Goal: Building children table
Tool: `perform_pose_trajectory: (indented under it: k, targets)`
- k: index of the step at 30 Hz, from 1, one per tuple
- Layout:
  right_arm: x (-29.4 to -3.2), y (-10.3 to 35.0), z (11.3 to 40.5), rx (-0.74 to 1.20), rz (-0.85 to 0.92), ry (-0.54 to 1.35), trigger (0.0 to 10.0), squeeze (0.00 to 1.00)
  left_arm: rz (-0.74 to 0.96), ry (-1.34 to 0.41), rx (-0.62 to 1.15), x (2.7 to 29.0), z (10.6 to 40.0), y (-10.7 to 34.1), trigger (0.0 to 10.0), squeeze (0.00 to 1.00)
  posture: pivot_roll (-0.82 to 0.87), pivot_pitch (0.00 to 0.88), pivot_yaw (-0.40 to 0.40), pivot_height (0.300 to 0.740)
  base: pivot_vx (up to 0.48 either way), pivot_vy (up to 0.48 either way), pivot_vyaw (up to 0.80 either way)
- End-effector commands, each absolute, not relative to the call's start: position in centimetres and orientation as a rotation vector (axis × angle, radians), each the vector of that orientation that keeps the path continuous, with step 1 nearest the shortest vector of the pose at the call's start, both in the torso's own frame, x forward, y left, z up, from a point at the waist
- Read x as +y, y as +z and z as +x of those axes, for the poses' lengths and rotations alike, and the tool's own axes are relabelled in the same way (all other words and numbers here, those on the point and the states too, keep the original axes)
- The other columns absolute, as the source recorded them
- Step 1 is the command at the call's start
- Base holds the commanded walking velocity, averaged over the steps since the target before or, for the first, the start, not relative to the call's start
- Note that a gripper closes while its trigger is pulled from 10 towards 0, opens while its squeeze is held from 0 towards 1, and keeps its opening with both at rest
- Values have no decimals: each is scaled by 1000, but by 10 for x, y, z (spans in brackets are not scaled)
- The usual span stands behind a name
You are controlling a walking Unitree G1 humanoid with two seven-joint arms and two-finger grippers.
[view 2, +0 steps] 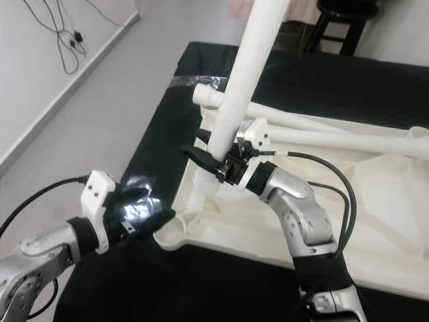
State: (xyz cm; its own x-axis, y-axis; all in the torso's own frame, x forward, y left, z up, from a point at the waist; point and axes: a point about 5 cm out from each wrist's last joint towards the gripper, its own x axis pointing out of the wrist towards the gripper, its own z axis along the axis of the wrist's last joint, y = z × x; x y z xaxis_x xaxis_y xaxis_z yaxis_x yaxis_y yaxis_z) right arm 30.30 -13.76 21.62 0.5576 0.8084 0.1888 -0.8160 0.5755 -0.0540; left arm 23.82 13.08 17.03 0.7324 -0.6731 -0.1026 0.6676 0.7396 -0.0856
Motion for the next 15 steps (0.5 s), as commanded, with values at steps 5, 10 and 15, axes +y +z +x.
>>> perform_pose_trajectory:
  k: [5, 10, 15]
  targets:
    - [-139, 223, 306, -255, 43, 910, 10000, 0, -38, -688, 55, 132, 246, 174, 10000, 0, 29, 125, -25, 740, -64, 0, 0]
    - [-137, 221, 310, -250, 32, 850, 10000, 0, 9, -607, 21, 132, 252, 171, 10000, 0, 26, 115, -27, 740, 0, 0, 0]
    - [-136, 219, 312, -243, 32, 832, 10000, 0, 13, -559, 27, 132, 253, 165, 10000, 0, 28, 113, -28, 740, 0, 0, 0]
